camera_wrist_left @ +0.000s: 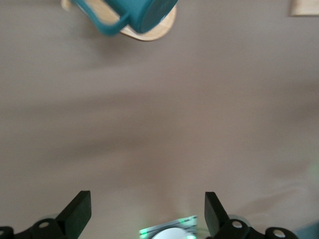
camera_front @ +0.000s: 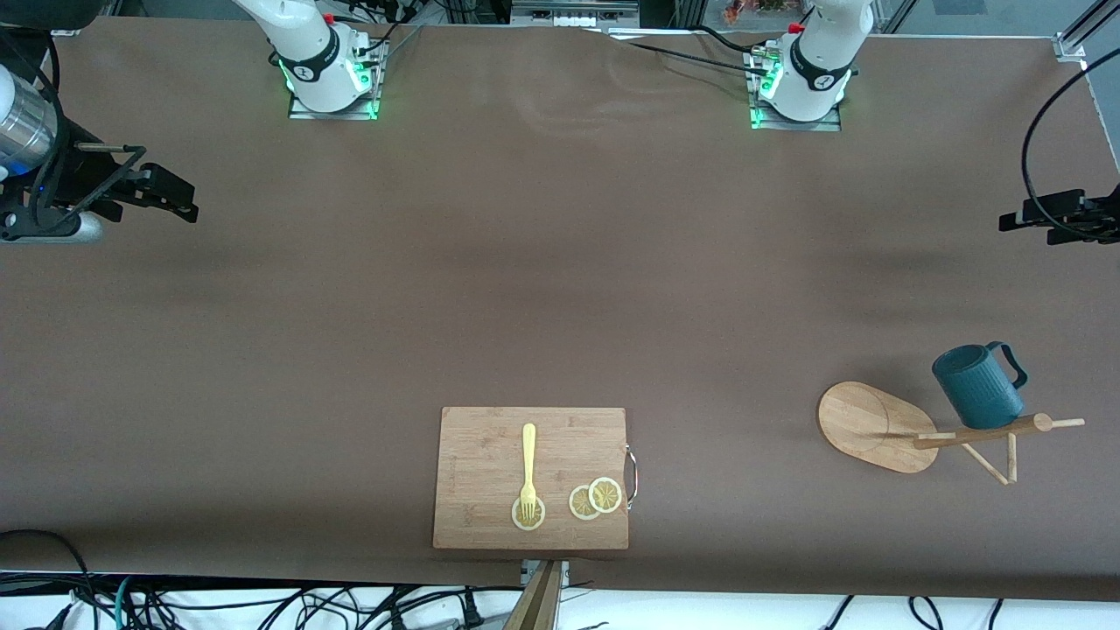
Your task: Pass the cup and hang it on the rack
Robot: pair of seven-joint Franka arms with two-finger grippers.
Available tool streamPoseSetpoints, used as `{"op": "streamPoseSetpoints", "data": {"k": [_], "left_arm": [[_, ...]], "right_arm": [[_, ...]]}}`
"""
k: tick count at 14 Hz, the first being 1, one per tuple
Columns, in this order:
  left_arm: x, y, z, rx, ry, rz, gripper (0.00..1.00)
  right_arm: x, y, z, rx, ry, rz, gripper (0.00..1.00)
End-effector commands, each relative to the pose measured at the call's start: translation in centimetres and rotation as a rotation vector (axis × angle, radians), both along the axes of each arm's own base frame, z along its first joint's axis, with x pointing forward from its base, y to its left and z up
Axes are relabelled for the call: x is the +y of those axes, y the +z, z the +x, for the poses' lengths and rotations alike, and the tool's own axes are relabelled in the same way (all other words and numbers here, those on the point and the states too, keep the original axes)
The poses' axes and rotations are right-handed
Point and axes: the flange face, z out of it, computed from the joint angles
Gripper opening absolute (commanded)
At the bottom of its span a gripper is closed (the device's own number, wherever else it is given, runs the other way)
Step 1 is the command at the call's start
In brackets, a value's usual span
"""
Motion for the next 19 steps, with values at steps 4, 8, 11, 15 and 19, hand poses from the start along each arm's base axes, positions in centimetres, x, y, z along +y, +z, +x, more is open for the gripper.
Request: {"op": "streamPoseSetpoints", "data": {"k": [4, 8, 11, 15, 19], "left_arm": [[-8.5, 5.5, 1.7, -0.154, -0.092, 0.147, 1.00], [-15.8, 6.1, 1.6, -0.154, -0.026, 0.173, 1.00], [-18.0, 6.5, 0.9, -0.153, 0.011, 0.181, 1.00], [-18.5, 6.9, 0.9, -0.154, 0.054, 0.188, 1.00], [-18.5, 6.7, 1.9, -0.150, 0.054, 0.189, 1.00]], "right_arm": [[-0.1, 0.5, 0.2, -0.004, -0.008, -0.001, 1.00], [0.0, 0.5, 0.2, -0.006, -0.009, -0.001, 1.00], [0.0, 0.5, 0.2, -0.006, -0.008, -0.001, 1.00], [0.0, 0.5, 0.2, -0.006, -0.008, -0.001, 1.00], [0.0, 0.5, 0.2, -0.008, -0.006, -0.001, 1.00]]}}
